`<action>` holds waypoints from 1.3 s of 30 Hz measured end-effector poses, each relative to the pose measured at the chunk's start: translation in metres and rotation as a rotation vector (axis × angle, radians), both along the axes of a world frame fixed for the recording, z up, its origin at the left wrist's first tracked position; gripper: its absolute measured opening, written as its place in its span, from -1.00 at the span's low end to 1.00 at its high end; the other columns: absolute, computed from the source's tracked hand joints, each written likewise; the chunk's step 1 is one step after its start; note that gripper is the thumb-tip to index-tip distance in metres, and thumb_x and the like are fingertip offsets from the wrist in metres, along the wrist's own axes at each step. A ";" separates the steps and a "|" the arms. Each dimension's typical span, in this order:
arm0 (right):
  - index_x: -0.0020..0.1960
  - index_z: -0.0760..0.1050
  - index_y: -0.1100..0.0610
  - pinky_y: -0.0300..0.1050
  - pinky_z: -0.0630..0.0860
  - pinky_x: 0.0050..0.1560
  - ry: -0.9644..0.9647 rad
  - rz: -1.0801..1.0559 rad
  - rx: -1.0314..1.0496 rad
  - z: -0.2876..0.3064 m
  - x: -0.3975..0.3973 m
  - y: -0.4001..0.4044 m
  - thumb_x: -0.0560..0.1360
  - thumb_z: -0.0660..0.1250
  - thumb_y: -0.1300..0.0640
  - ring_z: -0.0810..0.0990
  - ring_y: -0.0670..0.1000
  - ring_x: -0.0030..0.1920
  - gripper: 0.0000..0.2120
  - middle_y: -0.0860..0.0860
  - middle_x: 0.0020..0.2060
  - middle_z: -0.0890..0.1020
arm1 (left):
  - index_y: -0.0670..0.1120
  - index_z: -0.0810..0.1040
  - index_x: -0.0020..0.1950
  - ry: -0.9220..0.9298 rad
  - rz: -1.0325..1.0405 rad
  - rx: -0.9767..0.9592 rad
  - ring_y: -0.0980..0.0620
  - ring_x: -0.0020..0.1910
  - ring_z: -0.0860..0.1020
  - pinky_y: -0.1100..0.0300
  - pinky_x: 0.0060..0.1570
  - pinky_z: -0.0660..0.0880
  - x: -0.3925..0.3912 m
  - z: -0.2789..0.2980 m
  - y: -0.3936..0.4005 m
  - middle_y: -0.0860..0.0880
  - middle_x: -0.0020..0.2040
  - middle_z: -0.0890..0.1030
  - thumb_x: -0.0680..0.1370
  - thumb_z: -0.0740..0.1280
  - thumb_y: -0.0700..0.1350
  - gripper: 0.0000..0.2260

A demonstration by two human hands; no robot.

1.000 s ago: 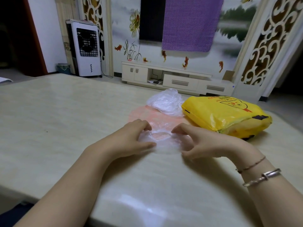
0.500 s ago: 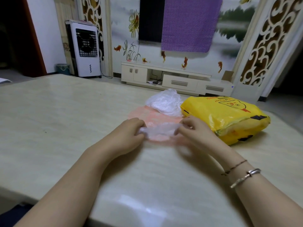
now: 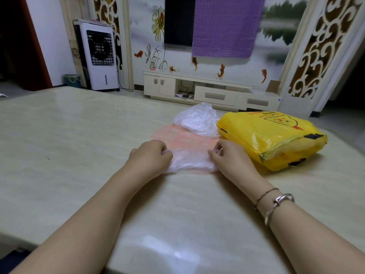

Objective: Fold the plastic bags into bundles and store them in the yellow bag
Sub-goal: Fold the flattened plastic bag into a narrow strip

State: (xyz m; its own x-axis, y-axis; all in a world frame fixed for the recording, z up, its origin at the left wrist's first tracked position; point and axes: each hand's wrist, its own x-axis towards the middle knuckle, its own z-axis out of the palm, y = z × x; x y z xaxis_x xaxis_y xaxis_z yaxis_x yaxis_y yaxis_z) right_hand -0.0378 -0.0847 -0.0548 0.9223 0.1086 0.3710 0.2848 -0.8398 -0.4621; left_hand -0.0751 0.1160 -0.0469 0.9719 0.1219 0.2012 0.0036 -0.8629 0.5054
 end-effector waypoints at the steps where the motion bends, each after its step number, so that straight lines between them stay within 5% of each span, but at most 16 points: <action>1: -0.09 0.47 0.14 -0.03 0.40 -0.22 -0.019 -0.005 -0.048 0.000 0.000 0.001 0.56 0.26 0.03 0.55 0.12 -0.11 -0.83 0.04 -0.18 0.58 | -0.13 0.43 -0.18 -0.031 0.024 0.068 -0.13 -0.17 0.44 0.12 -0.15 0.25 -0.001 0.000 -0.001 -0.04 -0.26 0.49 0.56 0.16 -0.11 -0.84; 8: 0.17 0.33 0.19 -0.05 0.31 -0.24 -0.043 -0.049 -0.360 0.001 -0.004 0.006 0.61 0.15 -0.01 0.53 0.21 0.04 -0.72 0.14 0.05 0.51 | -0.10 0.25 -0.04 -0.034 0.149 0.393 -0.14 -0.20 0.40 0.08 -0.05 0.24 -0.004 0.001 0.003 -0.06 -0.19 0.47 0.54 0.15 -0.14 -0.92; 12: 0.10 0.39 0.20 -0.05 0.32 -0.20 -0.018 -0.061 -0.398 0.003 -0.007 0.002 0.59 0.18 -0.01 0.50 0.21 0.02 -0.73 0.15 0.06 0.41 | -0.08 0.35 0.11 -0.078 0.126 0.305 -0.15 0.02 0.44 0.06 0.02 0.27 -0.006 -0.002 0.005 -0.04 0.00 0.48 0.50 0.20 -0.14 -0.81; 15: -0.22 0.41 0.10 -0.09 0.35 -0.15 0.102 0.074 -0.151 0.006 -0.004 -0.006 0.51 0.29 0.06 0.48 0.11 -0.07 -0.83 0.10 -0.09 0.48 | 0.00 0.43 0.11 -0.121 0.029 -0.037 -0.08 0.10 0.45 0.06 0.09 0.36 -0.002 0.002 0.008 0.03 0.09 0.48 0.46 0.30 -0.14 -0.77; 19: -0.29 0.38 0.12 -0.38 0.29 -0.47 0.358 0.245 0.403 0.031 -0.015 -0.015 0.54 0.32 0.18 0.38 -0.12 -0.40 -0.75 -0.03 -0.37 0.44 | -0.02 0.52 0.11 -0.156 -0.226 -0.616 0.13 0.13 0.56 0.25 0.11 0.46 -0.006 0.015 0.001 0.11 0.09 0.60 0.53 0.39 -0.03 -0.81; 21: -0.29 0.40 0.09 -0.36 0.37 -0.49 0.515 0.363 0.699 0.045 -0.023 -0.020 0.55 0.32 0.17 0.41 -0.14 -0.44 -0.75 -0.02 -0.38 0.44 | 0.05 0.54 0.12 -0.094 -0.321 -0.706 0.20 0.13 0.57 0.28 0.15 0.45 -0.009 0.020 -0.003 0.14 0.08 0.63 0.49 0.37 0.19 -0.69; 24: -0.27 0.41 0.08 -0.26 0.48 -0.44 0.643 0.511 0.907 0.059 -0.030 -0.025 0.49 0.35 0.16 0.48 -0.08 -0.41 -0.80 -0.02 -0.37 0.50 | 0.11 0.57 0.14 0.034 -0.443 -0.753 0.22 0.18 0.54 0.05 0.32 0.42 -0.011 0.023 -0.006 0.13 0.17 0.61 0.35 0.37 0.38 -0.51; 26: -0.24 0.44 0.10 -0.23 0.51 -0.41 0.657 0.544 0.950 0.060 -0.031 -0.025 0.46 0.36 0.15 0.50 -0.06 -0.38 -0.86 0.00 -0.34 0.52 | 0.09 0.60 0.14 0.134 -0.512 -0.793 0.08 0.17 0.52 -0.14 0.34 0.37 -0.013 0.024 -0.007 -0.02 0.24 0.57 0.35 0.42 0.32 -0.53; 31: 0.11 0.51 0.28 -0.05 0.55 -0.13 0.489 0.367 1.205 0.048 -0.019 -0.019 0.51 0.36 0.15 0.54 0.13 -0.06 -0.75 0.23 0.01 0.57 | -0.01 0.57 0.22 0.160 -0.535 -0.878 -0.07 -0.12 0.49 0.03 0.02 0.40 -0.019 0.025 -0.008 -0.36 0.10 0.51 0.43 0.46 -0.09 -0.64; 33: 0.05 0.46 0.14 -0.10 0.53 -0.04 0.134 0.251 1.076 0.042 -0.016 -0.013 0.53 0.34 0.22 0.55 0.02 0.01 -0.88 0.16 0.10 0.59 | -0.06 0.51 0.27 0.112 -0.417 -0.973 -0.05 -0.20 0.55 0.14 -0.15 0.50 -0.018 0.026 -0.007 -0.26 -0.08 0.57 0.51 0.40 -0.23 -0.66; 36: 0.19 0.36 0.05 -0.25 0.35 0.24 -0.359 0.280 0.408 0.033 -0.017 -0.011 0.47 0.34 0.20 0.44 -0.06 0.26 -0.68 -0.02 0.20 0.49 | -0.08 0.47 0.24 0.036 -0.196 -1.096 -0.02 -0.24 0.62 0.18 -0.31 0.58 -0.014 0.026 -0.005 -0.25 0.01 0.64 0.56 0.29 -0.29 -0.72; 39: 0.33 0.28 0.03 -0.14 0.20 0.37 -0.425 0.445 -0.038 0.021 -0.019 -0.008 0.39 0.33 0.02 0.30 0.02 0.39 -0.46 -0.03 0.36 0.34 | -0.14 0.43 0.23 0.032 -0.088 -1.229 -0.02 -0.25 0.63 0.21 -0.39 0.57 -0.009 0.023 -0.001 -0.19 0.01 0.65 0.57 0.21 -0.36 -0.73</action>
State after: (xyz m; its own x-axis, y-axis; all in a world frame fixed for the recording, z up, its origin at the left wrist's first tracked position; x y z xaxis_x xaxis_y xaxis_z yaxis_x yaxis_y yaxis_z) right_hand -0.0571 -0.0924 -0.0335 0.5577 0.4697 0.6844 0.7646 -0.6115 -0.2034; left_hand -0.0839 0.1153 -0.0236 0.9888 0.1474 -0.0248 -0.0034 0.1877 0.9822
